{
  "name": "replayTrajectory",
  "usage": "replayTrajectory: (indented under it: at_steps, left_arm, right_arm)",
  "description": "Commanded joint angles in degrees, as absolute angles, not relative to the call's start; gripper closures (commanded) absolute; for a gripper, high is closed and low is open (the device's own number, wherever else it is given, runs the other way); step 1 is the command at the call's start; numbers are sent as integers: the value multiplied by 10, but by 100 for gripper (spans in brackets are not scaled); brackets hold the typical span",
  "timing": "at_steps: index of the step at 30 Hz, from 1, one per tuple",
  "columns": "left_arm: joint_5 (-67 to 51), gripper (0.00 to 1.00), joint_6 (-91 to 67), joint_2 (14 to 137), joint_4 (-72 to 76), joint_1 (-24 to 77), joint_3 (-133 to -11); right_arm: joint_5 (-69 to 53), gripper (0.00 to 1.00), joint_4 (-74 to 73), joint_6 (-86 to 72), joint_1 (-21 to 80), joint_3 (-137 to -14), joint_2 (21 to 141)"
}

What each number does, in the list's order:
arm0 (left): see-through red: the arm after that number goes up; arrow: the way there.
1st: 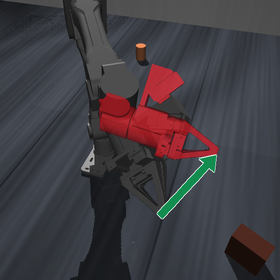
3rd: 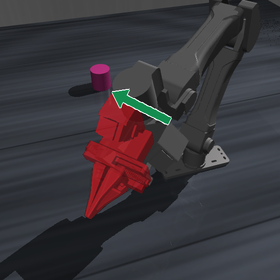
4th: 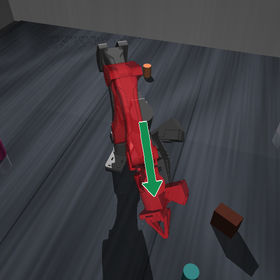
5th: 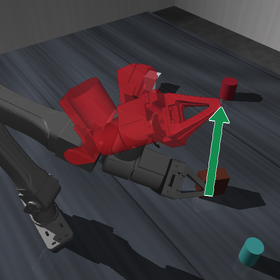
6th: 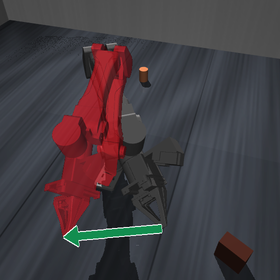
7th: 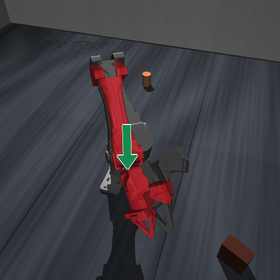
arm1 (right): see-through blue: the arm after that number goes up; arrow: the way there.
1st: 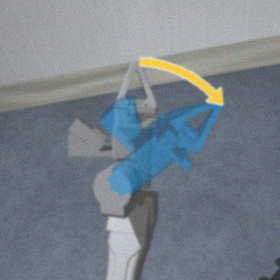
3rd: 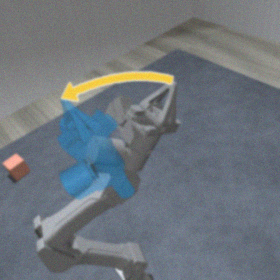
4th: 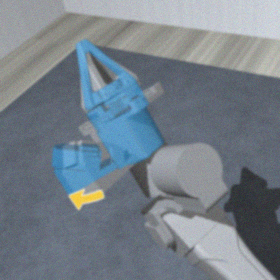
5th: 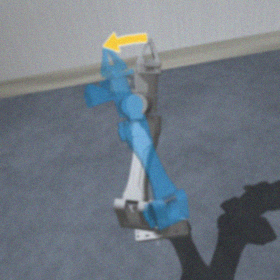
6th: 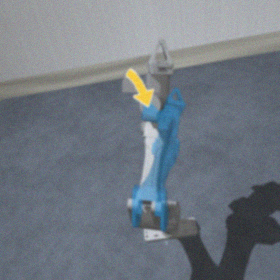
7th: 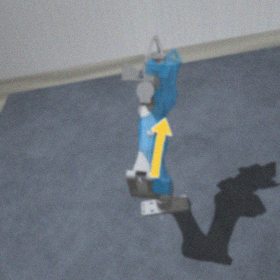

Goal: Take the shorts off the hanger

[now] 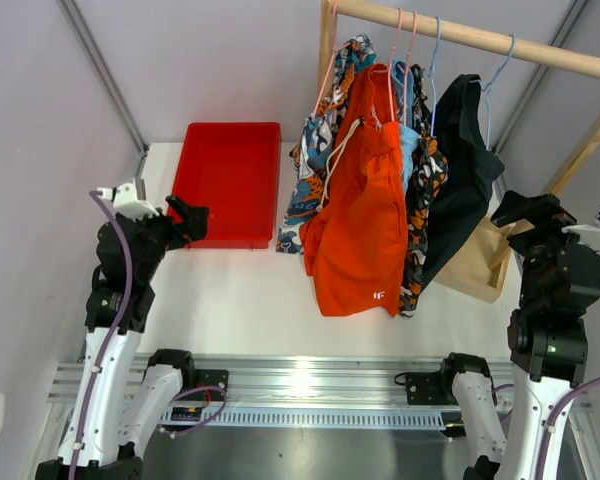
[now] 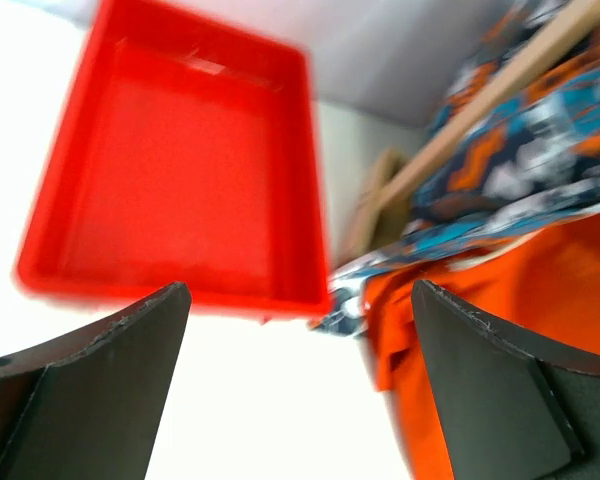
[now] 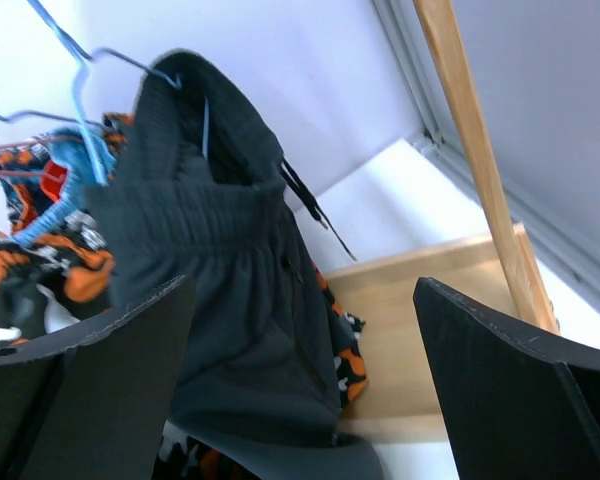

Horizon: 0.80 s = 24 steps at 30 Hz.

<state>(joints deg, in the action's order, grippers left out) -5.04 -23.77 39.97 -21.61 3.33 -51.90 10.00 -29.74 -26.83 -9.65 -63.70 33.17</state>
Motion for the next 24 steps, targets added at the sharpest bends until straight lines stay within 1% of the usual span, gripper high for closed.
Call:
replayTrajectory:
  at_steps: [1,3,7,12,13,14,15,20,22,23,24]
  left_arm:
    - [-4,1,-193,382,-249,40,-483]
    - [27,1,-192,363,-244,41,-466]
    - [19,1,-180,359,-244,44,-468]
    - [14,1,-168,369,-258,47,-474]
    - [11,1,-167,371,-258,47,-501]
    - [9,1,-167,371,-260,48,-475]
    - [5,1,-164,372,-258,49,-476]
    - [4,1,-160,377,-261,53,-482]
    - [-33,1,-153,375,-256,71,-482]
    - [-28,1,-149,373,-248,85,-485]
    - [-15,1,-146,373,-250,126,-492]
  right_arm:
    - [98,1,-301,-240,-98,-688,340]
    - [94,1,-308,-229,-98,-714,345]
    - [48,0,-278,-191,-98,-774,368]
    - [3,1,-273,-171,-95,-876,465]
    - [-15,1,-280,-165,-93,-895,481]
    - [-23,1,-285,-164,-91,-934,498]
    - [-27,2,-287,-162,-89,-952,531]
    - [-53,3,-301,-170,-84,-1044,609]
    - [-60,3,-322,-172,-77,-1075,648]
    - [-64,2,-330,-171,-74,-1088,660]
    - [-63,3,-337,-167,-68,-1113,671]
